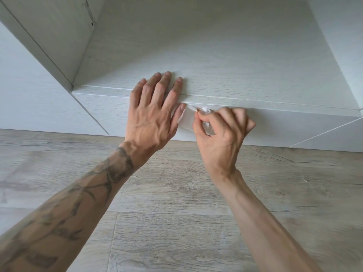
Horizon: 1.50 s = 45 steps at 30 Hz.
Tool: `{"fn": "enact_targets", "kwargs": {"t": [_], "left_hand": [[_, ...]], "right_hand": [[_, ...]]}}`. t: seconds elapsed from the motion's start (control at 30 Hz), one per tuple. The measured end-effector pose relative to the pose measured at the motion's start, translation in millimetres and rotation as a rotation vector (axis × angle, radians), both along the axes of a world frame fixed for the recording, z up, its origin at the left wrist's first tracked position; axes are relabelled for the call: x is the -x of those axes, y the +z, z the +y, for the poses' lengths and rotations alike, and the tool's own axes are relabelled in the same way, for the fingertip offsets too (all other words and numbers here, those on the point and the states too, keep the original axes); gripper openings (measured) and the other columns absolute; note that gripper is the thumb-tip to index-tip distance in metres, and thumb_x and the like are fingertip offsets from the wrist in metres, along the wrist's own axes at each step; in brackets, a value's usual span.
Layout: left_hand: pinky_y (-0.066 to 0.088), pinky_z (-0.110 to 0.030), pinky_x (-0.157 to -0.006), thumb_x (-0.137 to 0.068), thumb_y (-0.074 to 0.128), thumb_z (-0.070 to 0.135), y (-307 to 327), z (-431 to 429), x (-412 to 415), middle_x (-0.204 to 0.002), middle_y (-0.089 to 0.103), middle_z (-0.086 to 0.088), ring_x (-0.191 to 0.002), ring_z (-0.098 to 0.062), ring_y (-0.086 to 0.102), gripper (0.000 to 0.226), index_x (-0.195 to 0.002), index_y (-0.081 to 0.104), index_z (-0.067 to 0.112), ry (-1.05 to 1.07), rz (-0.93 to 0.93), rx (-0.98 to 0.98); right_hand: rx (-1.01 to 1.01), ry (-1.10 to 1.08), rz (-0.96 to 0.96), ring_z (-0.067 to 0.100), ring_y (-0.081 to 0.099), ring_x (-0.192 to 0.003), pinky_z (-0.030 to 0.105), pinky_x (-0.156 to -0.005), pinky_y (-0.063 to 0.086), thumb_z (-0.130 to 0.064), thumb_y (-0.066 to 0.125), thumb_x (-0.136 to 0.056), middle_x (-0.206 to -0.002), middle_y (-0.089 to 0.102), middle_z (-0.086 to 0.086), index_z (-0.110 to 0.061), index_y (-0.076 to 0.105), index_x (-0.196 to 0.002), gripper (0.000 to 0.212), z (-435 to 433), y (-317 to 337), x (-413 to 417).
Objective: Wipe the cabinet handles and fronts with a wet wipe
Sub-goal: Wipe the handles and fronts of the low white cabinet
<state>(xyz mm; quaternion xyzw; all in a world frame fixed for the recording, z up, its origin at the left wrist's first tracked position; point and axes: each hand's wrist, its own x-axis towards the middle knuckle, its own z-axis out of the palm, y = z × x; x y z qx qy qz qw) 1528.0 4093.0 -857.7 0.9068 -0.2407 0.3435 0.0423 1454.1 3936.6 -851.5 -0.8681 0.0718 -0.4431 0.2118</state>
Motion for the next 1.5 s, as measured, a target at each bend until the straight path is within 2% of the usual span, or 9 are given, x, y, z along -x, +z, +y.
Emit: {"fn": "enact_targets", "kwargs": {"t": [0.1, 0.27, 0.57, 0.8, 0.97, 1.1, 1.23, 1.5], "left_hand": [[0.027, -0.049, -0.119, -0.116, 0.032, 0.046, 0, 0, 0, -0.156, 0.054, -0.019, -0.142, -0.036, 0.047, 0.058, -0.157, 0.05, 0.009, -0.002, -0.001, 0.001], [0.028, -0.049, -0.119, -0.116, 0.034, 0.046, -2, -1, -1, -0.155, 0.054, -0.018, -0.143, -0.035, 0.046, 0.057, -0.157, 0.05, 0.01, 0.004, -0.012, 0.0], [0.025, -0.049, -0.119, -0.115, 0.033, 0.047, -1, 0, -1, -0.157, 0.051, -0.019, -0.144, -0.034, 0.042, 0.058, -0.159, 0.044, 0.01, -0.005, 0.031, 0.002], [0.024, -0.049, -0.12, -0.115, 0.031, 0.046, 2, 1, 0, -0.157, 0.05, -0.02, -0.144, -0.035, 0.041, 0.059, -0.159, 0.044, 0.009, -0.011, 0.054, -0.003], [0.026, -0.049, -0.12, -0.115, 0.033, 0.045, 0, 0, 0, -0.157, 0.052, -0.02, -0.144, -0.035, 0.044, 0.058, -0.158, 0.047, 0.009, -0.014, 0.026, 0.003], [0.025, -0.049, -0.119, -0.116, 0.034, 0.046, -2, 0, -1, -0.156, 0.051, -0.019, -0.143, -0.035, 0.042, 0.057, -0.158, 0.046, 0.009, -0.013, 0.018, 0.009], [0.024, -0.049, -0.119, -0.116, 0.033, 0.047, -3, -1, -3, -0.156, 0.051, -0.018, -0.143, -0.034, 0.041, 0.057, -0.158, 0.044, 0.011, -0.012, 0.022, 0.013], [0.022, -0.049, -0.119, -0.116, 0.031, 0.048, -2, 1, -3, -0.156, 0.049, -0.019, -0.144, -0.033, 0.036, 0.058, -0.159, 0.043, 0.011, -0.019, 0.048, 0.022]], "right_hand": [[-0.005, 0.019, -0.005, 0.02, 0.056, -0.088, 0.039, -0.088, 0.034, -0.03, 0.082, -0.093, -0.079, 0.07, -0.012, -0.021, 0.079, -0.079, 0.017, -3, -2, 5], [-0.026, -0.008, 0.009, 0.023, 0.058, -0.086, 0.041, -0.086, 0.035, -0.029, 0.084, -0.092, -0.076, 0.068, -0.012, -0.021, 0.077, -0.076, 0.019, 2, 3, -1], [0.107, 0.187, 0.012, 0.023, 0.06, -0.095, 0.035, -0.091, 0.032, -0.032, 0.082, -0.095, -0.1, 0.078, -0.017, -0.022, 0.084, -0.091, 0.011, -39, -1, 18], [0.058, 0.082, -0.016, 0.018, 0.055, -0.099, 0.035, -0.089, 0.034, -0.026, 0.082, -0.095, -0.098, 0.08, -0.009, -0.013, 0.084, -0.092, 0.014, -62, -2, 33], [0.106, 0.159, -0.04, 0.024, 0.062, -0.09, 0.039, -0.087, 0.038, -0.024, 0.078, -0.099, -0.099, 0.079, -0.015, -0.02, 0.085, -0.097, 0.007, -34, 6, 18], [0.15, 0.193, -0.022, 0.019, 0.062, -0.094, 0.043, -0.088, 0.04, -0.027, 0.078, -0.099, -0.103, 0.078, -0.019, -0.024, 0.085, -0.098, 0.007, -33, 2, 10], [0.225, 0.23, 0.013, 0.019, 0.057, -0.096, 0.041, -0.091, 0.035, -0.031, 0.078, -0.098, -0.106, 0.077, -0.022, -0.029, 0.084, -0.107, 0.011, -57, -2, 17], [0.194, 0.136, 0.005, 0.017, 0.05, -0.101, 0.038, -0.088, 0.032, -0.03, 0.074, -0.099, -0.108, 0.08, -0.01, -0.016, 0.085, -0.103, 0.017, -94, -2, 35]]}}
